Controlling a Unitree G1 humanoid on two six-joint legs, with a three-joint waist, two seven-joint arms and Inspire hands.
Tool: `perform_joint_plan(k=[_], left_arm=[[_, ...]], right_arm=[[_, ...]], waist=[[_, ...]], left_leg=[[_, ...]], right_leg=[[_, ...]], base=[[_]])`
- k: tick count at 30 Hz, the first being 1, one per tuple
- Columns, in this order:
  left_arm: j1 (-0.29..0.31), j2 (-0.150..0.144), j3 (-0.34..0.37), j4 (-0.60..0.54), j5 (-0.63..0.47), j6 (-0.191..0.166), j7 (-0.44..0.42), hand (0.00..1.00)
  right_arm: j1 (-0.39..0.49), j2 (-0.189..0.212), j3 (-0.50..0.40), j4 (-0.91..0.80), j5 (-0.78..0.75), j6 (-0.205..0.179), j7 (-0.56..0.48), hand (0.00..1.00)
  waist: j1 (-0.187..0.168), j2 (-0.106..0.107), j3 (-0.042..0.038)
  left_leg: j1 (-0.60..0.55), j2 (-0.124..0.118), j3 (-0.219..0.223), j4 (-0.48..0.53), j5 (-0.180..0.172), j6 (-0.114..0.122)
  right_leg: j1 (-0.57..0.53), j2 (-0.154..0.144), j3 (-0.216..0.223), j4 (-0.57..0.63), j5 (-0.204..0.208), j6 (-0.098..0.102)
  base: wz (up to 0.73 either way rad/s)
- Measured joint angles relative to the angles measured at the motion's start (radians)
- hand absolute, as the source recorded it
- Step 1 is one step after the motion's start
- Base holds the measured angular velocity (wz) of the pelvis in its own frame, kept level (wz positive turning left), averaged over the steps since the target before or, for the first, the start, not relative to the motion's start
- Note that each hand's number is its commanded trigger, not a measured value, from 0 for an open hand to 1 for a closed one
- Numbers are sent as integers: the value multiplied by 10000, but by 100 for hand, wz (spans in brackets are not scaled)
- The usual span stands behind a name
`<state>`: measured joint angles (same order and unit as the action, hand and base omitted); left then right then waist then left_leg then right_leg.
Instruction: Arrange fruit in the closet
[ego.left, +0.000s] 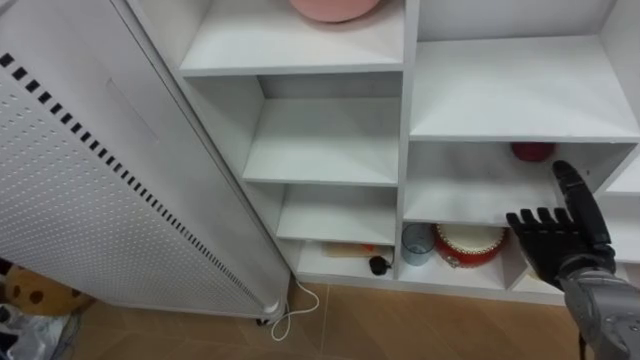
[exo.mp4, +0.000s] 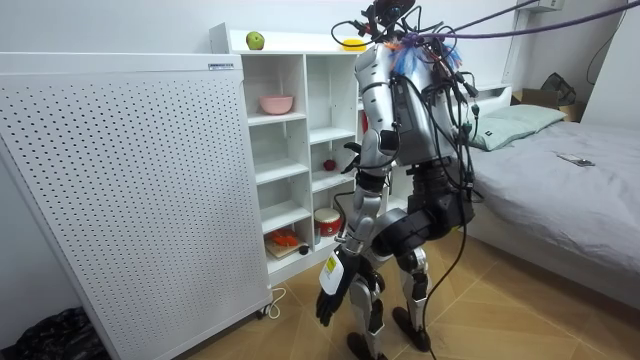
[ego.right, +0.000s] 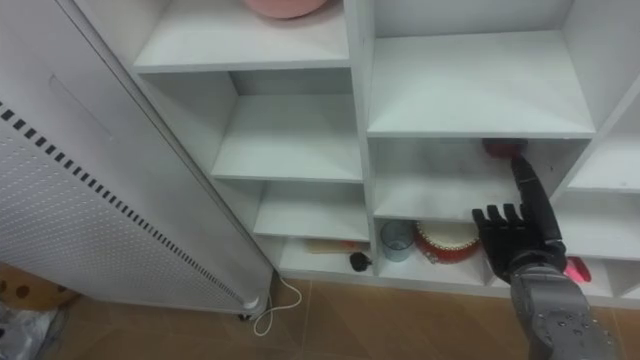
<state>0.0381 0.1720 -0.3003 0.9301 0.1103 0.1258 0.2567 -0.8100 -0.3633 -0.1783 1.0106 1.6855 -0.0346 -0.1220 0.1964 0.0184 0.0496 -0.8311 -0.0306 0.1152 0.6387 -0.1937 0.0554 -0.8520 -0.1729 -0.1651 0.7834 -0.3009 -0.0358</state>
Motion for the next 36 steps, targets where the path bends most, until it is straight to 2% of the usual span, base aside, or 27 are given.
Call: perform_joint_plan(k=[8,11,14,15,19,22,24,28,30,32,34,36], left_arm=[[17,-3,13,75,0,-1,3,0],[18,0,14,80,3,22,-161,0],[18,10,33,130,9,34,-505,0],[24,9,33,270,4,11,-612,0],[64,43,68,613,21,0,-759,0],[70,40,413,865,52,-23,-858,0],[80,27,778,1203,23,-80,-870,0],[48,3,1608,1501,104,-360,-852,0],[57,3,1821,1521,11,-573,-819,0],[60,-12,1923,1488,11,-695,-711,0],[82,-46,2033,1501,6,-828,-701,0],[183,-69,2184,1479,10,-977,-692,0]], right_arm=[[143,25,3,8,-22,16,38,0],[197,37,0,495,-29,53,354,0],[626,36,3,882,-100,99,876,0],[899,38,0,1332,-104,150,1190,0],[1893,131,51,2436,-318,325,1658,0],[3031,279,415,3188,-842,459,1972,0],[3912,670,391,3526,-1025,515,2026,0],[4729,1094,377,3636,-1358,513,2118,0],[5140,1157,487,3647,-1716,514,2295,0],[5600,1242,729,3637,-1995,511,2363,0],[5876,1338,893,3611,-2184,543,2500,0],[6370,1354,1098,3560,-2810,629,2879,0]], waist=[[31,1,0],[24,17,3],[14,55,9],[4,80,7],[29,114,4],[-27,168,-22],[-230,172,-32],[-671,158,-56],[-816,124,-139],[-899,-36,-276],[-1051,-130,-331],[-1178,-299,-450]], left_leg=[[122,17,-4,1,-1,-1],[382,66,-45,-90,-1,-6],[752,157,-105,-213,-44,-34],[1057,176,-135,-325,-49,-44],[1855,184,-198,-919,2,-117],[2438,211,-315,-1353,73,-176],[3096,192,-341,-1795,95,-211],[3962,183,-341,-2394,132,-271],[4444,191,-338,-2714,153,-298],[5164,180,-331,-3185,180,-335],[5722,190,-335,-3477,184,-343],[6430,192,-338,-3830,188,-349]], right_leg=[[133,54,-11,-45,0,1],[471,105,-66,-241,2,-4],[995,223,-171,-515,10,7],[1386,294,-301,-744,34,19],[2250,442,-382,-1430,103,72],[2955,555,-587,-2083,260,64],[3629,597,-630,-2527,268,81],[4527,647,-800,-3138,308,119],[5058,714,-844,-3555,385,149],[5776,808,-855,-4083,444,205],[6439,909,-859,-4569,534,253],[7327,1030,-907,-5297,714,318]], base=[[0],[0],[3],[0],[4],[5],[7],[4],[3],[-4],[0],[-2]])
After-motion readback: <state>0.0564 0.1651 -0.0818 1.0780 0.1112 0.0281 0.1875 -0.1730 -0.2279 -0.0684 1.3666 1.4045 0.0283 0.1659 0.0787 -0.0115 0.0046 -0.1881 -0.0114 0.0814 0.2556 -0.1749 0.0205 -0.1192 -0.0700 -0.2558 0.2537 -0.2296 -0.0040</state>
